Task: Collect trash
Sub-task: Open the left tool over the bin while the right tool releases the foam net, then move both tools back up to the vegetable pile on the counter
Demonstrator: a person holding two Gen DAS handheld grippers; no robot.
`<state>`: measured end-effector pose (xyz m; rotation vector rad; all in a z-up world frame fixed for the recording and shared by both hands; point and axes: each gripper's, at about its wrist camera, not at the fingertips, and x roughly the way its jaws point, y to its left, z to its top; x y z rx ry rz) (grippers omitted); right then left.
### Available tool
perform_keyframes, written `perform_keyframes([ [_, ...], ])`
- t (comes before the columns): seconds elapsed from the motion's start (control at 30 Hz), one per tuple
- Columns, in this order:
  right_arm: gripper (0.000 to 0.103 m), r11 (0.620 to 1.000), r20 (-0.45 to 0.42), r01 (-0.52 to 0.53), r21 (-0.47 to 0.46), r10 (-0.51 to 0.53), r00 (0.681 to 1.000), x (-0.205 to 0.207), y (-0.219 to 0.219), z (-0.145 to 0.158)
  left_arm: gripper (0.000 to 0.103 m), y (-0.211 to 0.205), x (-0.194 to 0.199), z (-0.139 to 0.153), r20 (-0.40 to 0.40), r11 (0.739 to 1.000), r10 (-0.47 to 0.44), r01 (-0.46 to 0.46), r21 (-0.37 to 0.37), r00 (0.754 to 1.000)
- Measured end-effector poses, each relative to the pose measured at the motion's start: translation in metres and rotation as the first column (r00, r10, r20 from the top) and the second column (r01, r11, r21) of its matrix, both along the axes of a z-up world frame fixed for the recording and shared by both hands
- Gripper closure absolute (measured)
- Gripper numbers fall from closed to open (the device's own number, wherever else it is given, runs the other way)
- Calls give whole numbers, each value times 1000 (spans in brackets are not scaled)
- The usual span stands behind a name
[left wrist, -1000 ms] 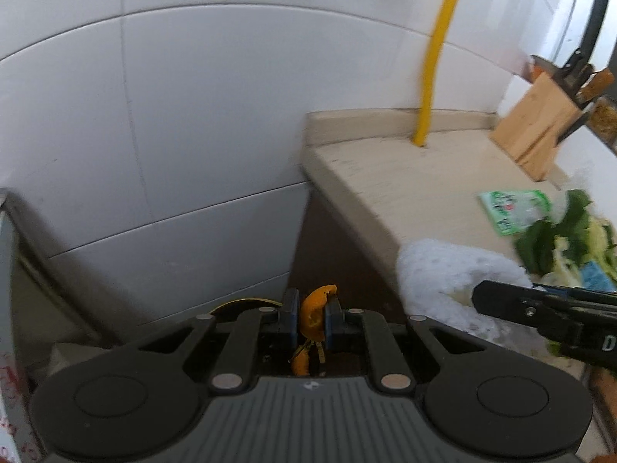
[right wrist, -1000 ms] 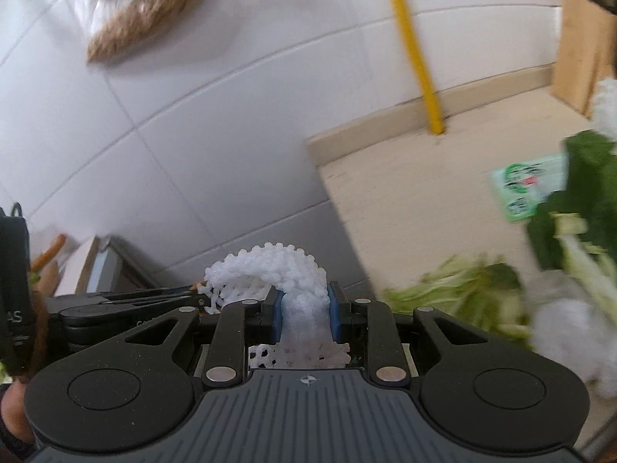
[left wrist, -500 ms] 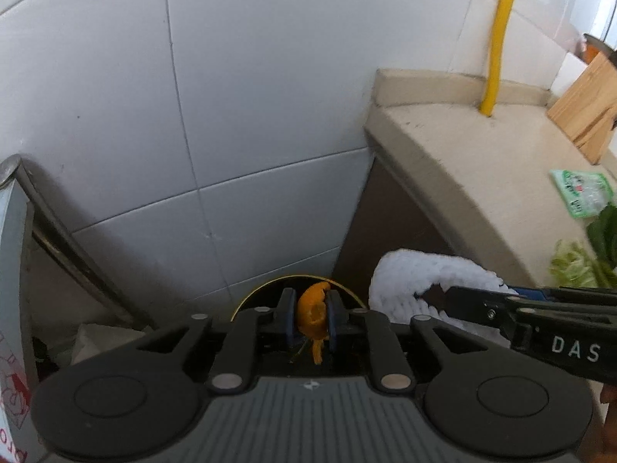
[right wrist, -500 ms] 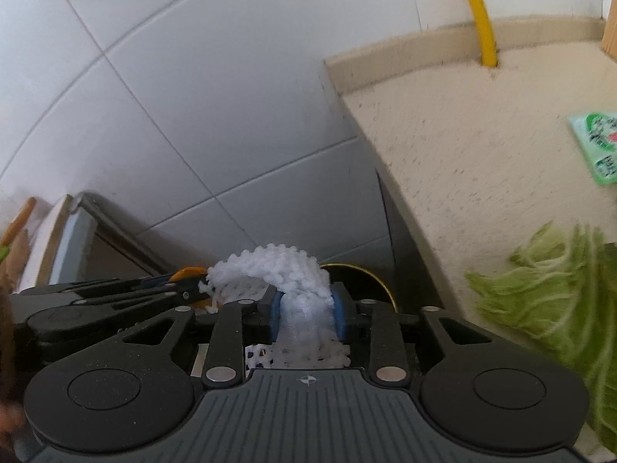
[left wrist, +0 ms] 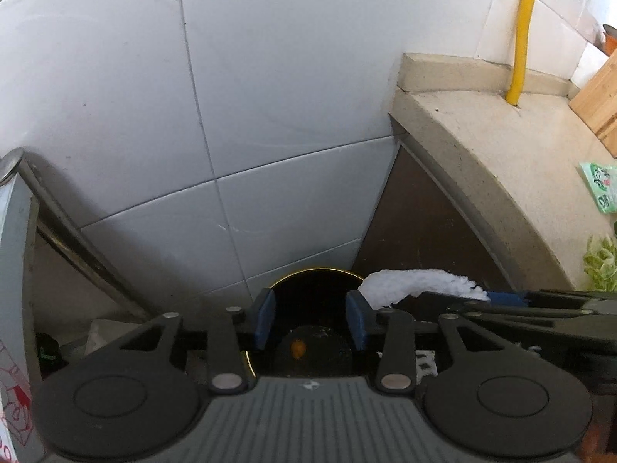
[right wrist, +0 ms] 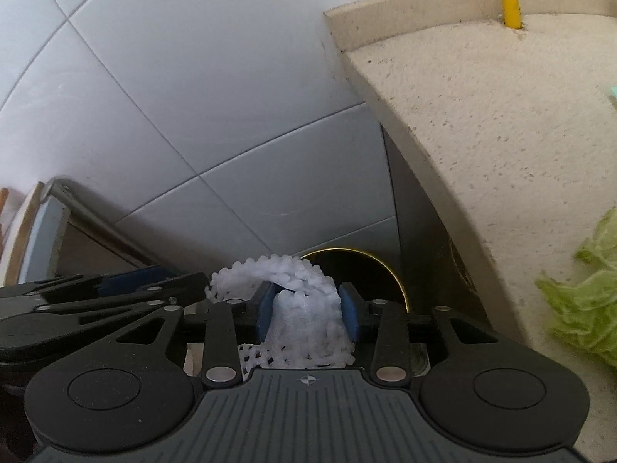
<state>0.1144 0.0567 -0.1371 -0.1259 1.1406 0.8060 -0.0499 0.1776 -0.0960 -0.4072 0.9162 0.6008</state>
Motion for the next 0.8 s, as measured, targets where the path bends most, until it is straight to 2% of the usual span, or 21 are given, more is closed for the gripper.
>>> perform_keyframes([
  [0.07,50,1000,-5,-1,-9,1,1000,3,3,-7,67,0,-2,1,1,1000,4,-4,0,1000],
  [0.33,49,1000,7,-1,-24,1,1000,-1,9,-10,67,4,-12,6,11,999,36,-36,-2,999],
  [0.57,48,999,73,35,2,-35,997,-11,-23,21,66,0,-15,15,50,999,18,-17,-28,999],
  [0.67,48,998,96,64,20,-65,993,-20,-45,37,66,-10,-9,21,79,998,-26,30,-49,996],
  [0.8,49,992,142,115,41,-120,983,-31,-77,58,64,-31,4,32,111,993,-103,108,-39,988],
])
